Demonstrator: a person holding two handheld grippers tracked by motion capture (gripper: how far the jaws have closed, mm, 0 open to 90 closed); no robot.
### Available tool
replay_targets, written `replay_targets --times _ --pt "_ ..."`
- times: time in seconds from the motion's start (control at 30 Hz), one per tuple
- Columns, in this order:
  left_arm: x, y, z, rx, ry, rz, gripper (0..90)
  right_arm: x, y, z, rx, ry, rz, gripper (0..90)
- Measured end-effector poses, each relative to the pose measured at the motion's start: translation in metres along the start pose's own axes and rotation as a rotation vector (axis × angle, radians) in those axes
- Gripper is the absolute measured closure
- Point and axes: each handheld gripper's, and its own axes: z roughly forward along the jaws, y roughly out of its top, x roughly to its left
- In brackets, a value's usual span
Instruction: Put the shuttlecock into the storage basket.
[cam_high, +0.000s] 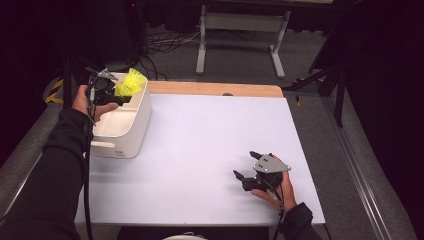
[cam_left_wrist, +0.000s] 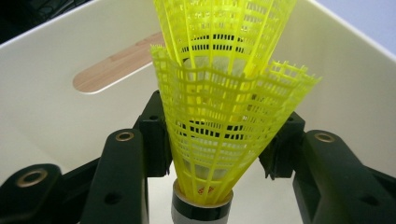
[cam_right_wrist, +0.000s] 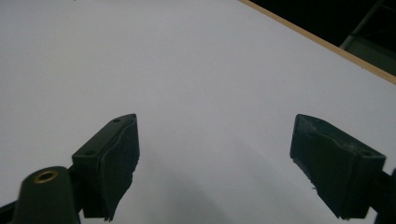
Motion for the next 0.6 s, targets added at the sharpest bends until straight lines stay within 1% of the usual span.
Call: replay_targets --times 0.03,0.07,0.1,0.13,0.2,0.23,0.27,0.3,0.33,0.37,0.4,0.43,0.47,0.5,0.53,0.57,0.6 --pt "0.001 -0.001 0.001 0.007 -0.003 -0.009 53.0 0.0 0.0 0.0 -0.001 0.001 0.0 16.6" --pt "0.002 0.0 0.001 0.018 0.01 -0.001 52.7 0.0 0.0 0.0 -0.001 0.002 0.003 16.6" --pt "0.001 -0.001 0.003 0.027 0.009 -0.008 51.5 0.0 -0.001 0.0 -0.001 0.004 0.004 16.6" --pt "0.002 -0.001 0.004 0.034 0.0 -0.014 51.5 0.0 -0.001 0.0 -0.001 0.004 0.004 16.6" --pt "0.001 0.0 0.008 0.07 -0.009 -0.012 48.5 0.0 -0.001 0.001 0.001 0.007 0.002 16.6" --pt "0.0 0.0 0.011 0.09 -0.021 -0.009 46.6 0.001 0.0 0.001 0.002 0.008 0.001 16.6" --pt "-0.001 0.001 0.013 0.106 -0.022 -0.001 46.5 0.001 0.0 0.001 0.003 0.008 0.0 16.6" --pt "-0.002 0.002 0.015 0.124 -0.03 0.001 44.4 0.001 0.0 0.001 0.002 0.008 -0.001 16.6" --pt "-0.004 0.003 0.019 0.152 -0.032 0.004 41.8 0.001 0.0 0.001 0.001 0.01 -0.001 16.6" --pt "-0.006 0.004 0.025 0.208 -0.022 0.011 30.7 0.001 0.0 0.001 -0.001 0.013 0.002 16.6" --pt "-0.006 0.004 0.025 0.208 -0.022 0.011 25.4 0.001 0.0 0.001 -0.001 0.013 0.002 16.6" --pt "-0.007 0.004 0.028 0.239 -0.027 0.017 25.4 0.001 0.0 0.001 -0.001 0.013 0.003 16.6" --pt "-0.008 0.004 0.03 0.252 -0.028 0.006 19.4 0.001 0.0 0.001 -0.001 0.014 0.004 16.6" --pt "-0.007 0.004 0.03 0.257 -0.013 0.01 17.1 0.001 0.0 0.001 0.002 0.016 0.005 16.6" --pt "-0.007 0.004 0.027 0.239 -0.005 0.0 15.6 0.001 0.0 0.001 0.004 0.015 0.005 16.6" --pt "-0.006 0.004 0.025 0.207 -0.001 0.002 13.9 0.001 -0.001 0.001 0.004 0.014 0.004 16.6" --pt "-0.006 0.004 0.025 0.207 -0.001 0.002 13.2 0.001 -0.001 0.001 0.004 0.014 0.004 16.6"
